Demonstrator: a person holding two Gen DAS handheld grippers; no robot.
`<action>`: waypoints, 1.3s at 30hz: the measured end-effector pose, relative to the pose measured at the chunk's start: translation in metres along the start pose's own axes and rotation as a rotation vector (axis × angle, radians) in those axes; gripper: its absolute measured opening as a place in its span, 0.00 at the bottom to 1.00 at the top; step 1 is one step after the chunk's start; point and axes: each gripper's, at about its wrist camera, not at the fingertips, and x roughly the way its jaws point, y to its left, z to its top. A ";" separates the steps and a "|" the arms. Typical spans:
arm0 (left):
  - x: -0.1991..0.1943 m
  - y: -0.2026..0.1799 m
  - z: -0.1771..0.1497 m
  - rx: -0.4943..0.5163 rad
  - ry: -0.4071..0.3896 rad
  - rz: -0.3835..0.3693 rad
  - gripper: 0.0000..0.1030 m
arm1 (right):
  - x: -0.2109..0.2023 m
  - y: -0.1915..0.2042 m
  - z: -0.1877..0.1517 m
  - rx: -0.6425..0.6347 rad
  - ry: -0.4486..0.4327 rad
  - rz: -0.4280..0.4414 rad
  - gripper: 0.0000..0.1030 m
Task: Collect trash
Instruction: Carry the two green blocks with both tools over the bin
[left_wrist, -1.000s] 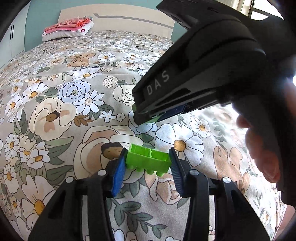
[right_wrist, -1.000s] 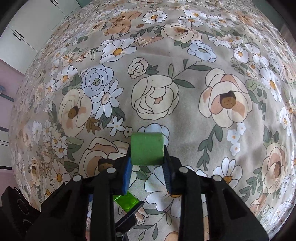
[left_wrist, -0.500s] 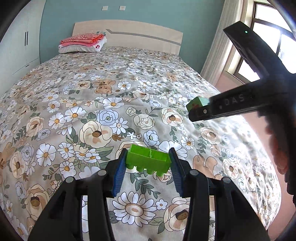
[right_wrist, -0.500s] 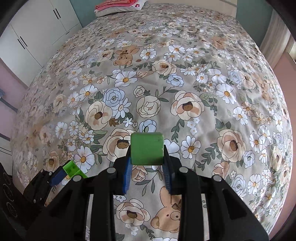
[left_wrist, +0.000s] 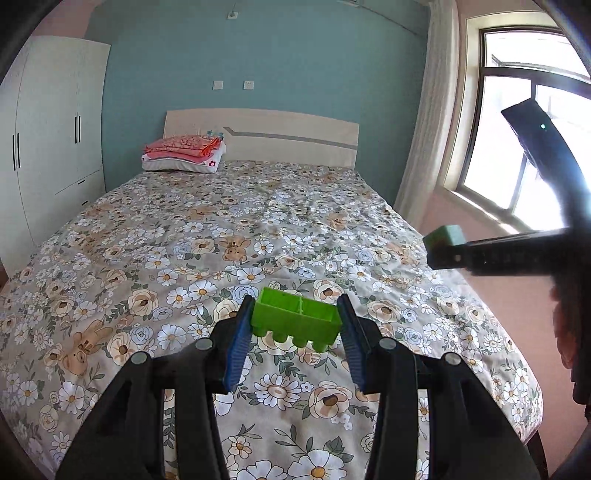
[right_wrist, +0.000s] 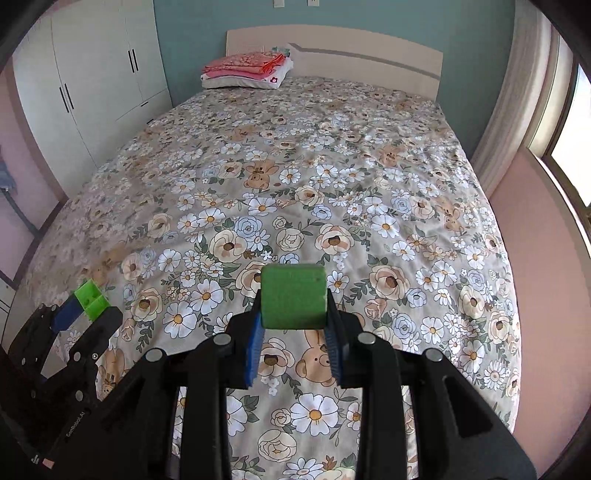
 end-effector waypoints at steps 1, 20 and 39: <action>-0.012 -0.001 0.001 -0.002 -0.008 -0.001 0.46 | -0.014 0.003 -0.005 -0.005 -0.015 -0.004 0.30; -0.189 -0.019 -0.025 0.033 -0.135 0.033 0.46 | -0.200 0.038 -0.132 -0.073 -0.210 -0.034 0.30; -0.243 -0.026 -0.125 0.162 -0.057 0.019 0.46 | -0.210 0.040 -0.291 -0.174 -0.176 -0.035 0.30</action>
